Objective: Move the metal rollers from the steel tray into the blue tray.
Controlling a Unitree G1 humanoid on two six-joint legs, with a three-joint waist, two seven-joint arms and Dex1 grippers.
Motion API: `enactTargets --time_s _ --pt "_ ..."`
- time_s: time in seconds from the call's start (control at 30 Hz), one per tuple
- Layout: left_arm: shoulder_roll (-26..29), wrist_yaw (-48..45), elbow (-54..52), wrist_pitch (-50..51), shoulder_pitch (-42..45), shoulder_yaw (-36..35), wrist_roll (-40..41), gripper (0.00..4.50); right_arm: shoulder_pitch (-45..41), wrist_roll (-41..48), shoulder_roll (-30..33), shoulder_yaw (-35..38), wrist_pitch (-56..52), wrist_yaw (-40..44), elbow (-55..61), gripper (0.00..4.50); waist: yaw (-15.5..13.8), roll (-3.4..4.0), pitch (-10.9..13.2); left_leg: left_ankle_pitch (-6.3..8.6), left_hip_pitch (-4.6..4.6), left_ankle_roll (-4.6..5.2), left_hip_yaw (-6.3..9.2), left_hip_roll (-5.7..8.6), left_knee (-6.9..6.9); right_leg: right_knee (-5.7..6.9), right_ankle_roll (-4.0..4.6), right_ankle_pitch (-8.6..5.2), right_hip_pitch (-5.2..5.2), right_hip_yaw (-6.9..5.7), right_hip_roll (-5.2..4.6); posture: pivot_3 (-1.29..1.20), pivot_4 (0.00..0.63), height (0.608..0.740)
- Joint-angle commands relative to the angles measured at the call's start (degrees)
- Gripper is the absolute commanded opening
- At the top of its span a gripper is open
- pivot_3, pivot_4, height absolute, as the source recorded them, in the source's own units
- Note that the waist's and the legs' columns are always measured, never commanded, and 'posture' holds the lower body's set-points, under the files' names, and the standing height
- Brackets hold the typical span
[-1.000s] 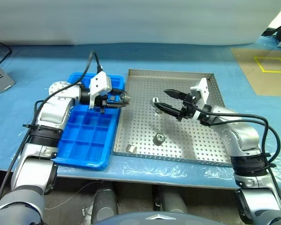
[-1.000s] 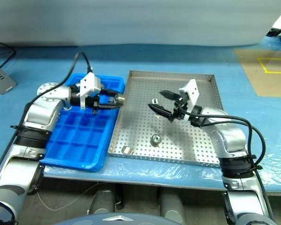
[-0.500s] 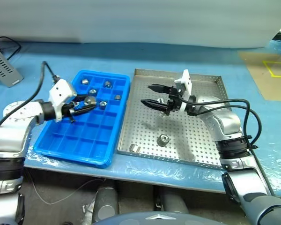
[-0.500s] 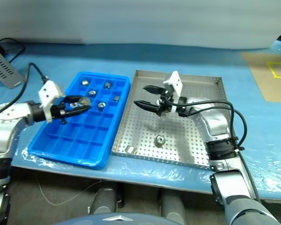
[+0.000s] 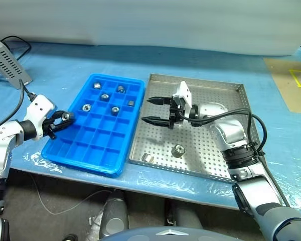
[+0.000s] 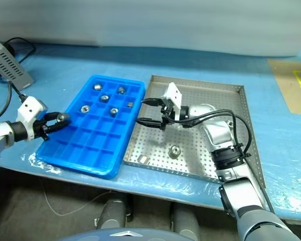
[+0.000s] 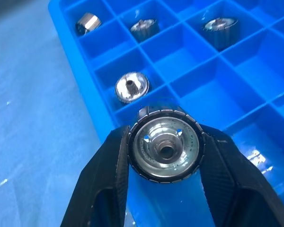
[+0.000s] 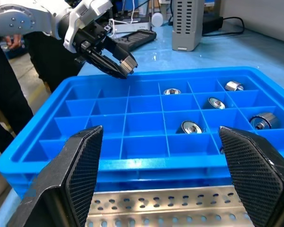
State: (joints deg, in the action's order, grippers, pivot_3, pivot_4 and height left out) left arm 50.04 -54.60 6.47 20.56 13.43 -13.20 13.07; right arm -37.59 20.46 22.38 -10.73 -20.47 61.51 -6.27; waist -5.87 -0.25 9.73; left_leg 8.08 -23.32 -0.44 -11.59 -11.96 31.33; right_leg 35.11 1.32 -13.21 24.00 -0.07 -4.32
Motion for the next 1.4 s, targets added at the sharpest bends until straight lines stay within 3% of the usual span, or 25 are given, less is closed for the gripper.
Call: enactTargets --time_s 0.03,0.47,0.7,0.97,1.17,1.3,1.4 --pt "1.5 -0.3 -0.2 -0.3 0.7 -0.3 0.2 1.74 0.2 0.5 0.3 1.4 0.6 -0.1 1.8 4.12 0.1 -0.04 0.0 -0.01 0.00 -0.02 0.00 -0.01 0.00 0.02 0.00 0.00 0.01 0.00 0.00 0.07 0.150 0.740" --pt "3.9 -4.4 0.4 -1.6 -3.1 2.2 -1.1 1.74 1.9 0.1 1.2 1.7 0.6 -0.8 2.3 4.12 0.3 -0.05 0.0 -0.06 0.09 -0.09 0.00 -0.01 0.00 0.18 0.00 0.00 0.03 0.04 0.02 0.05 0.150 0.740" --pt "3.8 -3.9 2.5 -2.3 -2.3 3.4 -1.7 3.86 2.3 -0.3 1.0 1.8 1.0 -1.1 1.9 4.16 0.4 -0.05 0.0 -0.14 0.19 -0.21 0.00 -0.03 0.00 0.41 0.03 -0.02 0.06 0.06 0.03 0.04 0.150 0.740" --pt "1.6 -3.9 -1.3 0.5 4.1 3.6 1.9 3.86 2.6 1.3 2.5 4.4 -0.4 -1.5 2.1 4.16 0.2 -0.06 0.0 -0.24 0.21 -0.33 -0.01 -0.02 0.04 0.57 0.06 -0.03 0.08 0.07 0.04 0.01 0.150 0.740" --pt "-5.6 -4.7 -4.1 2.5 16.5 8.7 5.0 3.86 3.0 3.0 5.4 8.6 -2.6 -2.6 3.5 4.16 0.1 -0.09 0.0 -0.30 0.03 -0.29 -0.03 0.05 0.29 0.60 0.06 -0.03 0.03 0.00 -0.01 -0.01 0.150 0.740" --pt "-14.1 -7.0 0.6 0.9 23.8 17.7 2.6 3.86 4.3 2.8 8.0 11.9 -2.7 -4.5 3.9 4.16 0.2 -0.08 0.0 -0.30 0.07 -0.28 -0.03 0.06 0.38 0.62 0.06 -0.03 -0.01 0.04 -0.02 -0.01 0.150 0.740" --pt "-20.5 -10.5 7.7 -2.4 28.1 25.5 -0.9 3.86 5.5 2.6 10.1 14.8 -2.3 -6.3 3.2 4.16 0.6 -0.08 0.0 -0.30 0.02 -0.27 -0.10 0.06 0.44 0.60 0.05 -0.02 0.01 0.06 -0.01 -0.17 0.150 0.740"
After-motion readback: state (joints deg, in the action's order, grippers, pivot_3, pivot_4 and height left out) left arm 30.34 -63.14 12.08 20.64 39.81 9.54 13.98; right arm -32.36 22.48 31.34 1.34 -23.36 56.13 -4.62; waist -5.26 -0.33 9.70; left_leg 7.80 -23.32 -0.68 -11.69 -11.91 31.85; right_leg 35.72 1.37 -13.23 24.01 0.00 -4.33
